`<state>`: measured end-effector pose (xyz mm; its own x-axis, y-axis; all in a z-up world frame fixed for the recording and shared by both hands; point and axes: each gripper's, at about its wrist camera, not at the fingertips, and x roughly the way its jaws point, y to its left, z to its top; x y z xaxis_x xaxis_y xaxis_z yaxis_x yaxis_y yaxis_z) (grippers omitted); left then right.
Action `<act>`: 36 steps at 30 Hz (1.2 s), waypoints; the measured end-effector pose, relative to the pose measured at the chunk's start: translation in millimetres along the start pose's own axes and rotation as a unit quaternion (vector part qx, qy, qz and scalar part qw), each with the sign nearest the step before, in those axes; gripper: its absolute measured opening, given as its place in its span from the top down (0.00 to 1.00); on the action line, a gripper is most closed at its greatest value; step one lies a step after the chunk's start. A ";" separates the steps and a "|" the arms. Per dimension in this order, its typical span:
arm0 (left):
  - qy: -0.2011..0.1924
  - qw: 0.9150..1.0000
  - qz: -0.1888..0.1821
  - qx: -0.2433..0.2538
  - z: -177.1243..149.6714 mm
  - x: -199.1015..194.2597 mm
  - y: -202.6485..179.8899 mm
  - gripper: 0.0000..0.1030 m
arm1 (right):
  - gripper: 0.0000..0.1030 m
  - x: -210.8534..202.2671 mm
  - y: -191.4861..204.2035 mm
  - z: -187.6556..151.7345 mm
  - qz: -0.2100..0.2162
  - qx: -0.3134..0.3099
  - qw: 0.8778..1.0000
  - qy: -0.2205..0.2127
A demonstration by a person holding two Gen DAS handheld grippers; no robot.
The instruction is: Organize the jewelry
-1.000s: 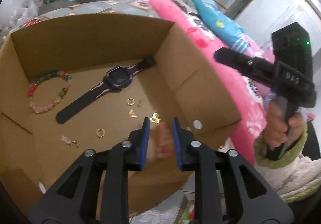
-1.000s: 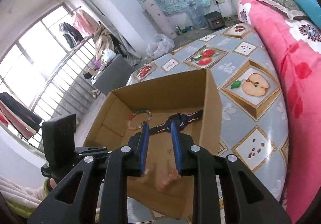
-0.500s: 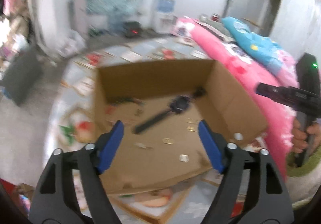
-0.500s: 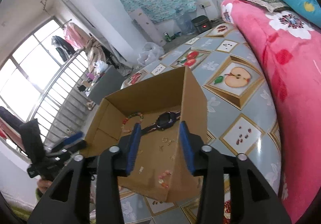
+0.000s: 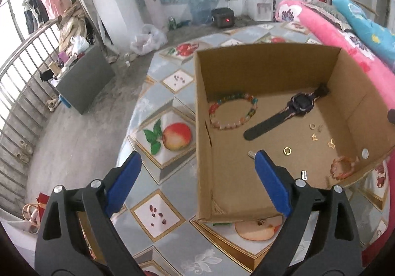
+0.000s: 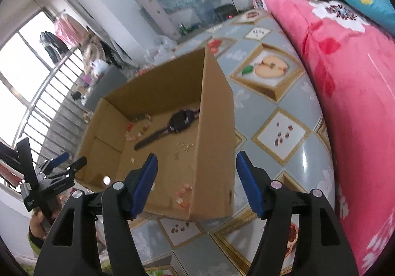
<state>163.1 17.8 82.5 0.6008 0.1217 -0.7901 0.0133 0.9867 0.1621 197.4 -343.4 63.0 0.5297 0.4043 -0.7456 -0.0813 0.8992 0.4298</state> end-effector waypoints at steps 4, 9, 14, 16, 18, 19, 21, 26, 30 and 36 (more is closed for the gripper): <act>0.010 1.000 -0.006 -0.001 -4.2 8.1 -2.9 0.13 | 0.37 8.8 4.5 -7.3 -0.012 0.001 1.000 0.018; 0.016 1.000 -0.016 -0.008 -7.5 14.4 -4.6 0.13 | 0.37 14.6 9.5 -12.6 -0.015 0.003 0.999 0.029; 0.021 1.000 -0.018 -0.007 -9.6 19.8 -4.5 0.13 | 0.37 17.3 12.6 -13.3 -0.018 0.005 0.999 0.034; 0.020 1.000 -0.020 -0.008 -9.4 20.1 -4.6 0.13 | 0.37 18.1 13.5 -13.3 -0.018 0.005 0.999 0.036; 0.021 0.999 -0.021 -0.010 -9.9 21.5 -4.4 0.13 | 0.37 18.3 15.0 -14.3 -0.018 0.006 0.999 0.037; 0.021 0.999 -0.022 -0.011 -9.9 21.8 -3.8 0.13 | 0.37 19.6 14.5 -13.7 -0.018 0.006 0.999 0.038; 0.021 0.999 -0.023 -0.011 -9.8 22.4 -3.0 0.13 | 0.37 21.1 15.0 -13.7 -0.017 0.006 0.999 0.040; 0.023 0.999 -0.027 -0.012 -9.3 23.4 -2.7 0.13 | 0.37 23.1 16.5 -14.1 -0.017 0.007 0.999 0.042; 0.029 0.998 -0.051 -0.021 -8.8 26.6 -0.2 0.13 | 0.37 23.2 16.6 -14.0 -0.017 0.009 0.999 0.042; 0.041 0.984 -0.162 -0.062 -11.8 34.9 5.2 0.13 | 0.37 24.9 18.2 -14.5 -0.024 0.011 0.999 0.040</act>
<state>174.7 28.5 48.8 0.5149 -0.1976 -0.8341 0.0924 0.9802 -0.1752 196.9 -314.6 44.9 0.4627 0.3736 -0.8039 -0.0375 0.9143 0.4033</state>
